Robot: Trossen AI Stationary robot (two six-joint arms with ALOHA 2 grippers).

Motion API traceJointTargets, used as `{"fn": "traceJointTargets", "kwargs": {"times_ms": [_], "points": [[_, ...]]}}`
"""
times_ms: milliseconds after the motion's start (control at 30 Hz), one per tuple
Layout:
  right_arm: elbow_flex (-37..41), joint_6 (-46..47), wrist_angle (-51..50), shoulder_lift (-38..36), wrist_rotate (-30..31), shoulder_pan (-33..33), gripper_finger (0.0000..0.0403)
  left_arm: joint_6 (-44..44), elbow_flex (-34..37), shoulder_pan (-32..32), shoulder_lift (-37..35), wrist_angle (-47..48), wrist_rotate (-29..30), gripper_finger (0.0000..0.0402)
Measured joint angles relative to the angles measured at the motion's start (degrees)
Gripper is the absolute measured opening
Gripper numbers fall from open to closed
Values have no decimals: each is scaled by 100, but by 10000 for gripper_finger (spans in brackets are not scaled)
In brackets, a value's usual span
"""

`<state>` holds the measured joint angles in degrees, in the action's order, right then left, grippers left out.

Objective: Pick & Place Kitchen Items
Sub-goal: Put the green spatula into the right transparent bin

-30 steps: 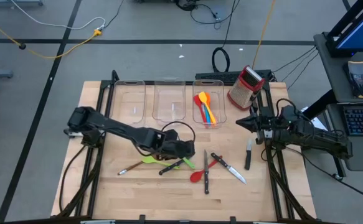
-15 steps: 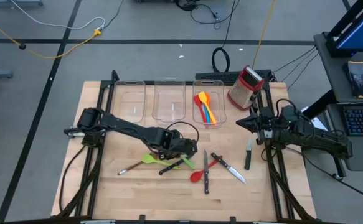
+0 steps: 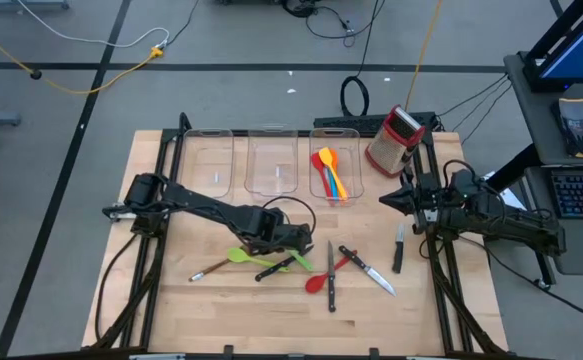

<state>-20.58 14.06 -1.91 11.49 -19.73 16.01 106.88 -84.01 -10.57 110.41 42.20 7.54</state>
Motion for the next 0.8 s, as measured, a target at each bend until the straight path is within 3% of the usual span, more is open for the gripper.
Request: {"fn": "traceJointTargets", "kwargs": {"times_ms": [300,500,800], "points": [[0,0,4,0,2,0,0,1070,401,37,-2,-24,-155,305],[0,0,0,0,2,0,0,1196,886,121,-2,-969,-261,305],[-2,0,-2,0,4,0,0,1186,1150,364,-2,-1241,-359,305]]}}
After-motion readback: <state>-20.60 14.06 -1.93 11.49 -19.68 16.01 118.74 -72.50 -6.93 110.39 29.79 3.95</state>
